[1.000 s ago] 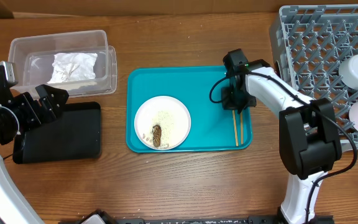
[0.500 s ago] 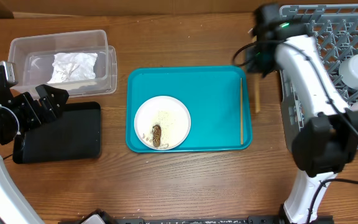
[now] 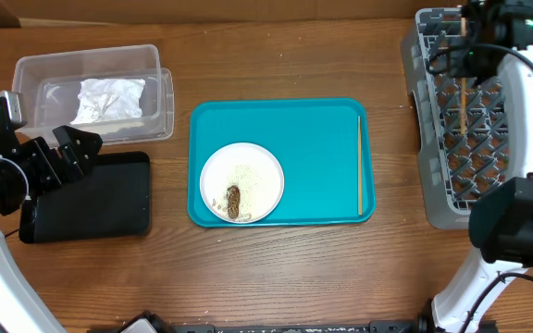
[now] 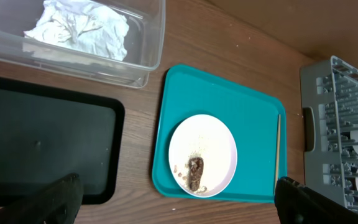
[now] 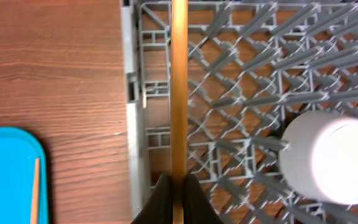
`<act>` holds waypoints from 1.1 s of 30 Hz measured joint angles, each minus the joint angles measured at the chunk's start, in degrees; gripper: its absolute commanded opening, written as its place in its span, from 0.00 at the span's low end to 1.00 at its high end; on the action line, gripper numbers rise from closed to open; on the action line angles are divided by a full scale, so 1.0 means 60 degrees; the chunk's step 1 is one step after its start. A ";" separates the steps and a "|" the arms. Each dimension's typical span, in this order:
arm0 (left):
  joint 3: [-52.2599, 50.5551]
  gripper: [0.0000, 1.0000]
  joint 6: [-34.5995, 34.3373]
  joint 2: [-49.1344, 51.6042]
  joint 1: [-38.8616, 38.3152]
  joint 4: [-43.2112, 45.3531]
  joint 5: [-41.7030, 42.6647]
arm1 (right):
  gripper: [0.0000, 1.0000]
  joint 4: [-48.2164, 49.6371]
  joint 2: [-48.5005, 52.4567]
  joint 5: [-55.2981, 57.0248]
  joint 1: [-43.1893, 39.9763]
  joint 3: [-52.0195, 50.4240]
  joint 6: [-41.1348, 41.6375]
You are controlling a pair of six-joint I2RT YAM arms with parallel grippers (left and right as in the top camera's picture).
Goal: Sort waste into correct bins and load items into the dishwasher
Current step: 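Lift the chopsticks and carry them right to the dish rack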
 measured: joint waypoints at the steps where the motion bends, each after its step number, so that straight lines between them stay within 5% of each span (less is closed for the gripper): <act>1: 0.0000 1.00 0.0000 0.0000 0.0000 -0.0004 0.0000 | 0.04 0.0076 0.0000 -0.0120 -0.0102 0.0000 -0.0087; 9: 0.0000 1.00 0.0000 0.0000 0.0000 -0.0004 0.0000 | 0.04 0.0681 0.0106 -0.0514 -0.0313 -0.0091 -0.0401; 14: 0.0000 1.00 0.0000 0.0000 0.0000 0.0000 0.0000 | 0.21 0.0801 0.0721 -0.0758 -0.0299 -0.0175 -0.0379; 15: 0.0000 1.00 0.0000 0.0000 0.0000 -0.0004 0.0000 | 0.25 0.0790 0.0867 -0.0772 -0.0299 -0.0226 -0.0339; 18: 0.0000 1.00 0.0000 0.0000 0.0000 0.0000 0.0000 | 0.68 0.0739 0.1144 -0.0794 -0.0299 -0.0346 -0.0189; 19: 0.0000 1.00 0.0000 0.0000 0.0000 -0.0004 0.0000 | 0.75 0.0725 0.1144 -0.0823 -0.0299 -0.0346 -0.0095; 23: 0.0000 1.00 0.0000 0.0000 0.0000 -0.0004 0.0000 | 0.77 0.0280 0.1144 -0.0980 -0.0299 -0.0299 0.0612; 26: 0.0000 1.00 0.0000 0.0004 0.0000 0.0000 0.0000 | 0.91 -0.0678 0.1144 -0.1337 -0.0280 0.0047 0.0962; 31: 0.0000 1.00 0.0000 0.0004 0.0000 0.0000 0.0000 | 0.92 -0.3115 0.1140 -0.3100 -0.0259 0.1749 0.1253; 33: 0.0004 1.00 0.0000 0.0004 0.0000 -0.0004 0.0000 | 0.83 -0.4007 0.1111 -0.4204 -0.0255 0.2313 0.1286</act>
